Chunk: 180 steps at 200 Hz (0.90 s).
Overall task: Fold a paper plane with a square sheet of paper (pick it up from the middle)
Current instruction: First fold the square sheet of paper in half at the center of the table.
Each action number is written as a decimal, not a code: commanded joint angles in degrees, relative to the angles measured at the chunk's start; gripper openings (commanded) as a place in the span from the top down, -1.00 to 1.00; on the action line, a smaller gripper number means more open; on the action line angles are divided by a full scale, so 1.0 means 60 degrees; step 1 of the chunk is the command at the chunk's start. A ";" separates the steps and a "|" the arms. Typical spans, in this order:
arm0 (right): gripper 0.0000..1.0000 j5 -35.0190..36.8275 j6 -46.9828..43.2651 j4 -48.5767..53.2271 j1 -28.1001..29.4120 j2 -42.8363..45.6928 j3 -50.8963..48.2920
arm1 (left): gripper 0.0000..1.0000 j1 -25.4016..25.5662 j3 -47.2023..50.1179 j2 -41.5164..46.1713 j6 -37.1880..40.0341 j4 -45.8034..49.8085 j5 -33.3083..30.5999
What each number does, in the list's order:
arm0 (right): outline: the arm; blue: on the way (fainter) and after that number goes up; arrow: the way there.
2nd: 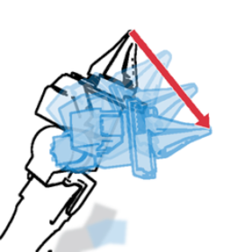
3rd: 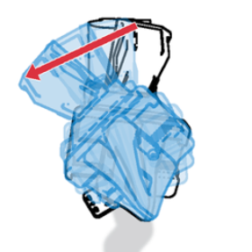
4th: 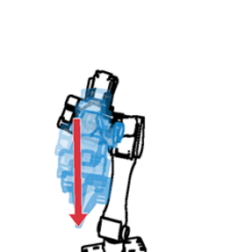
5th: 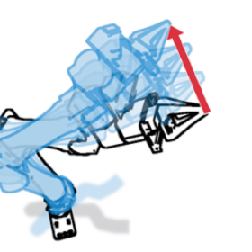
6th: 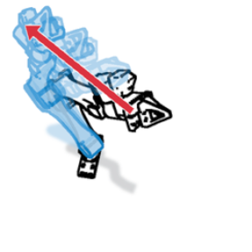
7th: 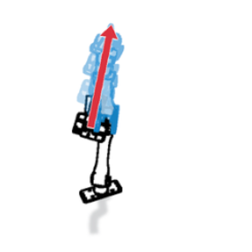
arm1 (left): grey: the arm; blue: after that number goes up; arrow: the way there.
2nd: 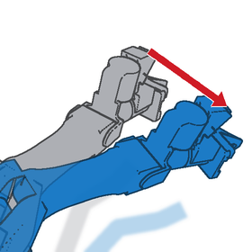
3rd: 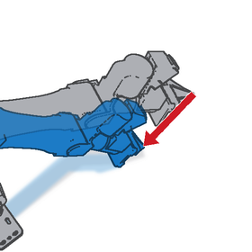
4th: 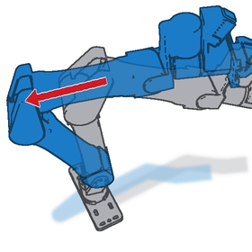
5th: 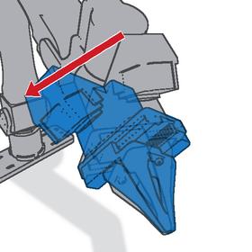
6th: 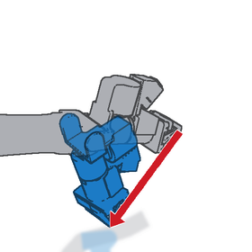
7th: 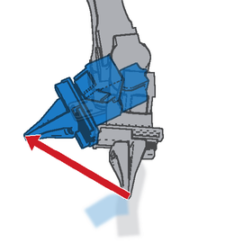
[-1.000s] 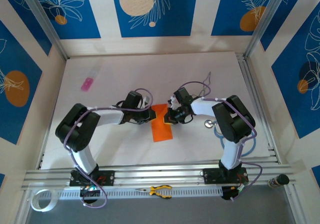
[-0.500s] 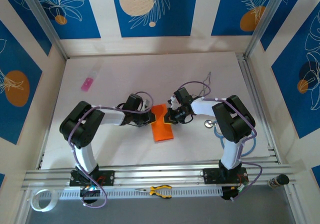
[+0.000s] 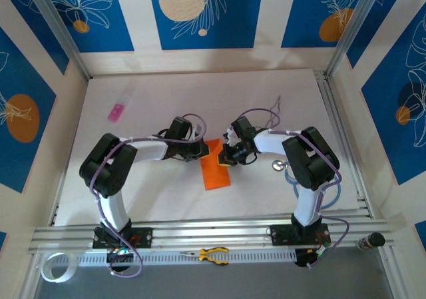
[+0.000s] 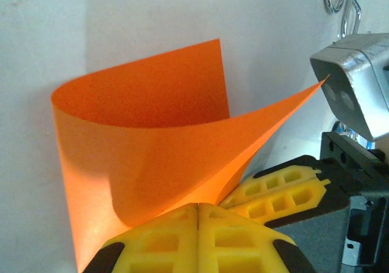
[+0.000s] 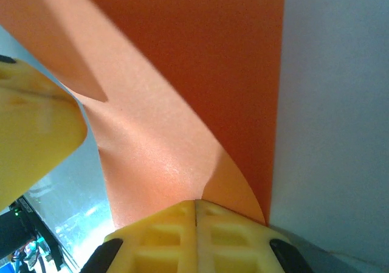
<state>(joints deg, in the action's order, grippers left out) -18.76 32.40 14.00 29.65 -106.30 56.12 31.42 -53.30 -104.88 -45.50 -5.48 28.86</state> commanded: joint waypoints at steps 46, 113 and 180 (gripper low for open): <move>1.00 0.0526 -0.0150 0.1042 -0.0006 -0.0418 -0.0303 | 0.98 -0.0204 0.0343 -0.0713 0.0260 0.0079 -0.0241; 1.00 0.0564 -0.0184 0.1124 -0.0005 -0.0385 -0.0227 | 0.95 -0.0428 -0.0729 -0.0494 0.0657 0.0936 -0.0064; 1.00 0.0575 -0.0138 0.1093 -0.0006 -0.0417 -0.0285 | 0.98 -0.0620 -0.0969 -0.1471 0.1223 0.1396 -0.0504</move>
<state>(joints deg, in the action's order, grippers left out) -18.76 32.40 14.24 29.65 -106.30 56.14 28.34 -59.11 -110.87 -40.32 -0.97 28.51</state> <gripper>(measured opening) 0.056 0.063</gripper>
